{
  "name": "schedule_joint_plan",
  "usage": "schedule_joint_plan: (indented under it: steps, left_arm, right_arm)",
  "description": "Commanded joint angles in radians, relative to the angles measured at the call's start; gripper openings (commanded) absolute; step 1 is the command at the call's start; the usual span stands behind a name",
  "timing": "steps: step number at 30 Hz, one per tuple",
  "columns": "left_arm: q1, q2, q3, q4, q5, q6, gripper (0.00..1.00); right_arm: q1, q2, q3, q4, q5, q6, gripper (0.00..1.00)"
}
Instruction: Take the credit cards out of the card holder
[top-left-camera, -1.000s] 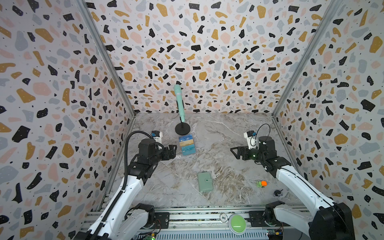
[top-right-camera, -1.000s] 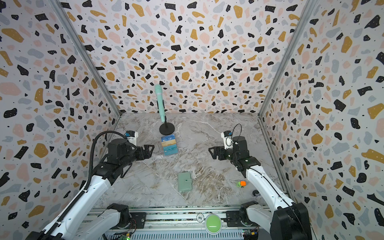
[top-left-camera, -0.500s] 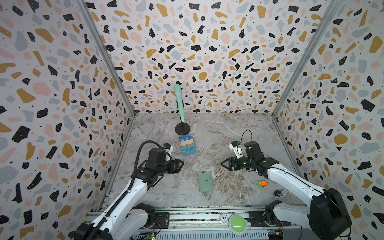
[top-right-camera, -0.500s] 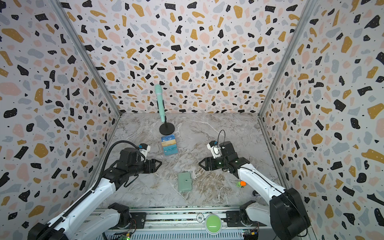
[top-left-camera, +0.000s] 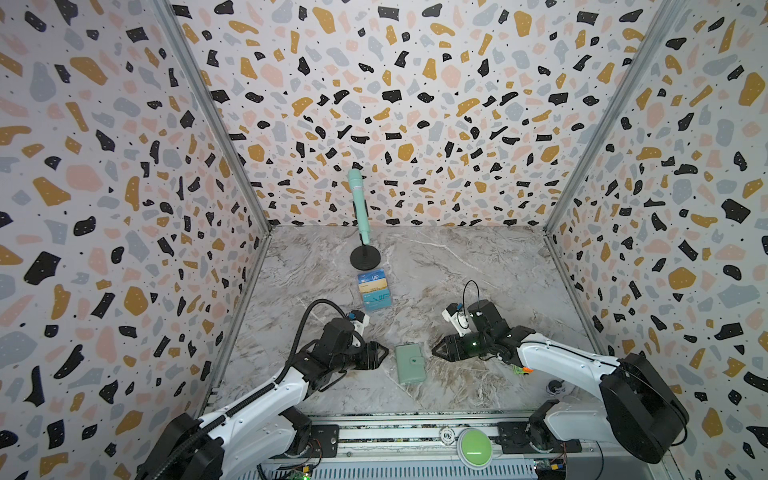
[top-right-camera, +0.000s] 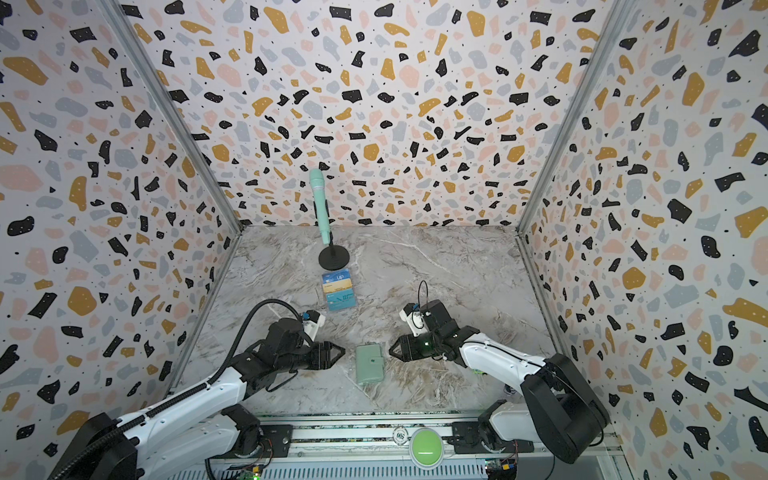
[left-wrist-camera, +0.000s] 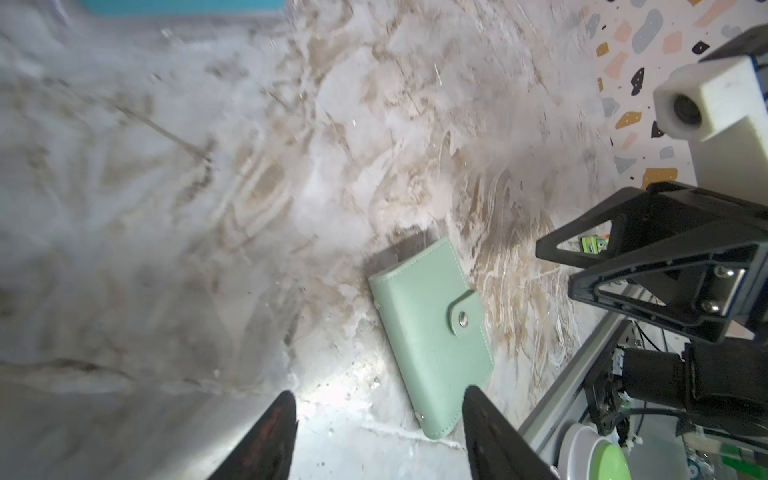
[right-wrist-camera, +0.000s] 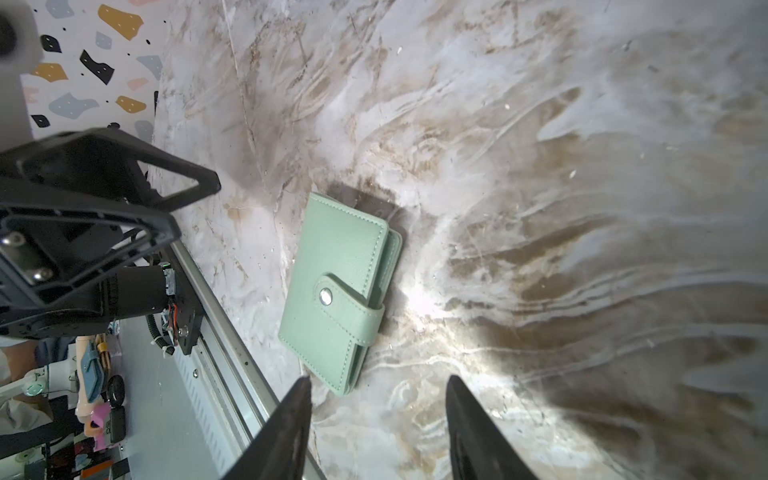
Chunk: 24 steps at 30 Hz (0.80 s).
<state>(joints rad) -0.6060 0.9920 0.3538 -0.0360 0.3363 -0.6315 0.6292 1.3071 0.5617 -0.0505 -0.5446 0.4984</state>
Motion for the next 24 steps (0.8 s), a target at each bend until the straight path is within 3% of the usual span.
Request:
schedule_joint_plan:
  steps: [1,7,24]
  left_arm:
    - [-0.044,0.014,-0.025,0.130,-0.016,-0.082,0.63]
    - [-0.096,0.053,-0.103,0.322,-0.014,-0.182,0.59]
    - [-0.158,0.154,-0.202,0.541,-0.023,-0.306,0.53]
  right_arm:
    - [0.027,0.015,-0.019,0.080,0.004,0.056,0.50]
    - [0.062,0.070,-0.023,0.125,0.014,0.072,0.46]
    - [0.102,0.146,-0.041,0.208,0.006,0.102,0.38]
